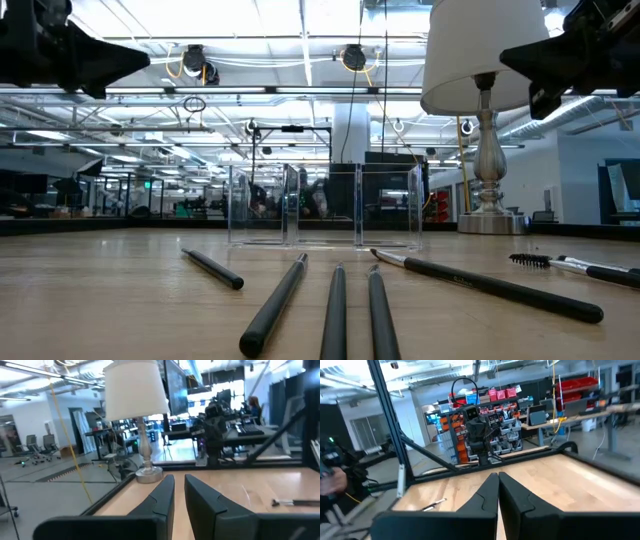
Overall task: Pick & Place Makeup Supplies
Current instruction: Put the makeup brush into the transparent organizer
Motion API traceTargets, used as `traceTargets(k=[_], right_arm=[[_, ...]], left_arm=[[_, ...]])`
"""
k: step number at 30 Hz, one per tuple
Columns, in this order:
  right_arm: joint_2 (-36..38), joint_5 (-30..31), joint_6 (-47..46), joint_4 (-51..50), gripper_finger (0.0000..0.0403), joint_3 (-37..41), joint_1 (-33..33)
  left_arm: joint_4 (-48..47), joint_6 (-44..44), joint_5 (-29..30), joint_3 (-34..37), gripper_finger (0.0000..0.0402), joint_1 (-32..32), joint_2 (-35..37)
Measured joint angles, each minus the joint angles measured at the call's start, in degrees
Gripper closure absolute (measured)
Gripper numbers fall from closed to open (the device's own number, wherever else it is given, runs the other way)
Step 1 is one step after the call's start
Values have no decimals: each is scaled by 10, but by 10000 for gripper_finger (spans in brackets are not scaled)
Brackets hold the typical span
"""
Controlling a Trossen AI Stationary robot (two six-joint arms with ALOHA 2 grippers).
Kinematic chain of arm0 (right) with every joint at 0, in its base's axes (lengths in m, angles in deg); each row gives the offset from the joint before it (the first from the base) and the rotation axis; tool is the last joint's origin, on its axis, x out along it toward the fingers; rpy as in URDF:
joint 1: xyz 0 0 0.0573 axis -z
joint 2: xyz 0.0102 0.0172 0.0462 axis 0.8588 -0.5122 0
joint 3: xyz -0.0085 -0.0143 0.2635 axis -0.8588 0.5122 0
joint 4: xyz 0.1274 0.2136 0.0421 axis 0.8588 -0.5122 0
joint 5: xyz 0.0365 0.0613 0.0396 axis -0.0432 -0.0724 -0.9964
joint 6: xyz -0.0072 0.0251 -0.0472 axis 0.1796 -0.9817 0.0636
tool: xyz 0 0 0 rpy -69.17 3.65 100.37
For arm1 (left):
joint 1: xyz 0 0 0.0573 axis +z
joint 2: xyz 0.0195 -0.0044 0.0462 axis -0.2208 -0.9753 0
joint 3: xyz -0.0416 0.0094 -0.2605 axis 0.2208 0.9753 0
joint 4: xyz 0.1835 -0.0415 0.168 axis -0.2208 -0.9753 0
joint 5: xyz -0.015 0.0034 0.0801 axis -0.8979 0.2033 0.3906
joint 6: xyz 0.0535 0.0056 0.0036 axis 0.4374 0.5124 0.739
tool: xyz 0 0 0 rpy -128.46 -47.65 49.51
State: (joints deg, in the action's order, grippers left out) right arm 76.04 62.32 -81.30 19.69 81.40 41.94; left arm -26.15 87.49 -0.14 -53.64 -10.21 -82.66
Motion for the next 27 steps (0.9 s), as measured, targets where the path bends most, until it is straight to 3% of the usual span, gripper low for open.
traceTargets(k=[3,10,19,27], right_arm=[[-1,0,39,4,403,0,7],[-50,-3,28,61,403,-9,10],[-250,-4,44,47,403,-118,-16],[-411,-4,99,33,403,-239,-87]], left_arm=[[9,-8,11,0,350,0,0],[9,-26,13,0,350,0,0],[10,-48,22,0,350,0,0],[9,-48,26,0,350,0,0]])
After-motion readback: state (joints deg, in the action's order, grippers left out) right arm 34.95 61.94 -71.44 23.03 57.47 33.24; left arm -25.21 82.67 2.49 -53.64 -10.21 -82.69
